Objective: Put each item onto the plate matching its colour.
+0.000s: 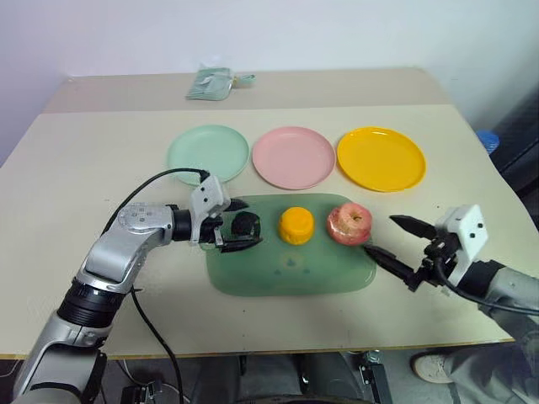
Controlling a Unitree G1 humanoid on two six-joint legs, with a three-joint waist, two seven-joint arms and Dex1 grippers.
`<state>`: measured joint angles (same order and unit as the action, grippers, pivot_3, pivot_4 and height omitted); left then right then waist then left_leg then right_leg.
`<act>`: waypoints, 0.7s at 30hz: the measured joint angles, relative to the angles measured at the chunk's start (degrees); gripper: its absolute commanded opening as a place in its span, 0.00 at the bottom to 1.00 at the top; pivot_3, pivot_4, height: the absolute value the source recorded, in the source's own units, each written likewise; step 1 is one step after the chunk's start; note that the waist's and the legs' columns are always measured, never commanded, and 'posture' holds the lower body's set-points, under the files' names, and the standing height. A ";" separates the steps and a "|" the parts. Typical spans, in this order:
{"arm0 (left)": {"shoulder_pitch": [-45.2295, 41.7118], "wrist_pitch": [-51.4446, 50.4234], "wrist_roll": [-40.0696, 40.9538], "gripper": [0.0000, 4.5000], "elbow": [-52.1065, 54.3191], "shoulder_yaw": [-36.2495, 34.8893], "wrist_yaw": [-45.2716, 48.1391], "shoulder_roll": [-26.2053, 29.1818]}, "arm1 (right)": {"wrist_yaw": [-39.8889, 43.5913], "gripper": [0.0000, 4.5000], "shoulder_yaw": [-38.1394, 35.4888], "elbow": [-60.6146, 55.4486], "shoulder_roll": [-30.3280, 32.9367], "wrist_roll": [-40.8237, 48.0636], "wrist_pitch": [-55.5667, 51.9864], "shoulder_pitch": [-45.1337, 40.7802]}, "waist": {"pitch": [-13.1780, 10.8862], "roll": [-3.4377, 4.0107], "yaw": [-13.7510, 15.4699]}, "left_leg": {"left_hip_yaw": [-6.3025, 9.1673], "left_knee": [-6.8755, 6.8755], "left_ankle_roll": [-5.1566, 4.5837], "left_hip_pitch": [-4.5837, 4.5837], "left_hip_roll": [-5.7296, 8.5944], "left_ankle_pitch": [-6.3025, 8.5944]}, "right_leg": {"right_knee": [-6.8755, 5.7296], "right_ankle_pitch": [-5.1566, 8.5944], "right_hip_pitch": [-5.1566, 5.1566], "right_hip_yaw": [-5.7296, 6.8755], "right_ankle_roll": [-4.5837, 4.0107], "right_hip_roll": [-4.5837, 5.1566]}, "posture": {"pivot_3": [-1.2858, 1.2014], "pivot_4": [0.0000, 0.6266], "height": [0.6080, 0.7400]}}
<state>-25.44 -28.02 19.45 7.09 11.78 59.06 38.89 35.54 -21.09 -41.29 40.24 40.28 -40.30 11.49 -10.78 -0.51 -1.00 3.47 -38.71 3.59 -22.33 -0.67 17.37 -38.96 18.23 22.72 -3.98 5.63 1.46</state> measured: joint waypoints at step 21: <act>-2.46 0.70 1.22 0.60 -8.72 -12.11 -8.63 -5.03 | 1.71 1.00 6.24 2.31 -1.19 -2.26 4.28 0.07 | -0.02 -0.05 0.43 | 0.07 -0.19 -0.03 -0.05 0.01 0.02 | -0.02 0.00 -0.06 0.12 0.01 0.03 | 0.52 0.24 1.00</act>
<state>-27.89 -27.33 20.67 -1.63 -0.33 50.43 33.86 37.26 -14.85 -38.97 39.04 38.02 -36.02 11.55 -10.80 -0.56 -0.58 3.54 -38.91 3.56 -22.38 -0.66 17.39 -38.98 18.23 22.66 -3.86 5.65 1.50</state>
